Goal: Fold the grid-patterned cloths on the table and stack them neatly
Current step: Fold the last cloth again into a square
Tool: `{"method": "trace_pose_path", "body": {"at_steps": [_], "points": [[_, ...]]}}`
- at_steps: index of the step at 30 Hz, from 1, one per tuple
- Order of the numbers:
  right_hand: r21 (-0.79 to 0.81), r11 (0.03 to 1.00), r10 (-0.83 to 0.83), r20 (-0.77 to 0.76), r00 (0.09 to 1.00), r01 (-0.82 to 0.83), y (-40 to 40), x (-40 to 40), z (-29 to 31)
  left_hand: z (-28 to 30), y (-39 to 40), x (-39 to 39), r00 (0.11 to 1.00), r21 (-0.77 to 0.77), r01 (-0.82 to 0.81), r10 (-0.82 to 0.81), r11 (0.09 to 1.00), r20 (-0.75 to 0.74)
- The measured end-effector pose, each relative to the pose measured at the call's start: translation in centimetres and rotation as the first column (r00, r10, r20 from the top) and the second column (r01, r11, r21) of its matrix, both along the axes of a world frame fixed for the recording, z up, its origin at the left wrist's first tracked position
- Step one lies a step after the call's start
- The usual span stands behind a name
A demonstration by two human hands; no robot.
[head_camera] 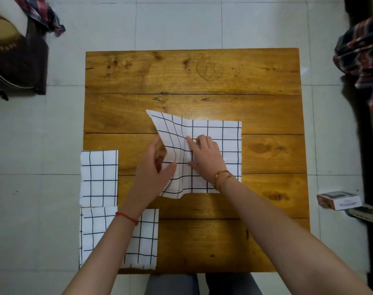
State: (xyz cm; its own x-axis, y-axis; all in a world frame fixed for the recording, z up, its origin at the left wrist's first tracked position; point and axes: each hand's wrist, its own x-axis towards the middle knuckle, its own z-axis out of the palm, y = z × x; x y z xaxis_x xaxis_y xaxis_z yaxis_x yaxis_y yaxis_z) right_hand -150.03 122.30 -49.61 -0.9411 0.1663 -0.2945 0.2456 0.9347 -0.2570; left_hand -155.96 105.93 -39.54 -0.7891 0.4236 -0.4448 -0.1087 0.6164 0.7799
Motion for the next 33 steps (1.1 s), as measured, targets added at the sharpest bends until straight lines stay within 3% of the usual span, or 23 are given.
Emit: {"method": "trace_pose_path", "body": {"at_steps": [4,7,10,13,15,19,24,28,33], "points": [[-0.053,0.998,-0.029,-0.029,0.999,0.028,-0.1,-0.2,1.2,-0.2,2.4,1.0,0.982,0.016,0.190,-0.190,0.982,0.007],[-0.209,0.953,-0.238,-0.073,0.969,0.218,1.4,0.8,2.5,-1.4,4.7,2.3,0.967,0.102,0.241,-0.248,0.965,0.060],[-0.466,0.726,-0.580,-0.019,0.814,0.506,3.7,2.7,2.4,-2.7,7.2,3.7,0.965,0.120,0.241,-0.251,0.963,0.080],[-0.591,0.472,-0.790,0.046,0.611,0.654,5.6,4.2,2.9,-4.1,9.1,4.8,0.969,0.150,0.197,-0.216,0.969,0.118],[-0.589,0.424,-0.823,0.068,0.565,0.688,6.5,4.9,3.5,-4.7,9.6,5.3,0.963,0.165,0.188,-0.214,0.968,0.163],[-0.554,0.443,-0.802,0.107,0.588,0.705,7.4,5.5,2.8,-5.3,8.9,5.5,0.966,0.104,0.226,-0.236,0.969,0.104],[-0.483,0.511,-0.782,0.081,0.618,0.710,8.3,5.1,1.5,-6.4,6.1,3.5,0.937,-0.141,0.267,-0.291,0.953,-0.195],[-0.430,0.572,-0.757,0.050,0.651,0.698,9.0,4.1,1.2,-7.4,4.4,2.2,0.840,-0.345,0.373,-0.472,0.861,-0.269],[-0.321,0.629,-0.730,0.069,0.680,0.708,9.1,3.7,1.0,-8.4,3.7,2.1,0.717,-0.526,0.493,-0.667,0.693,-0.205]]}}
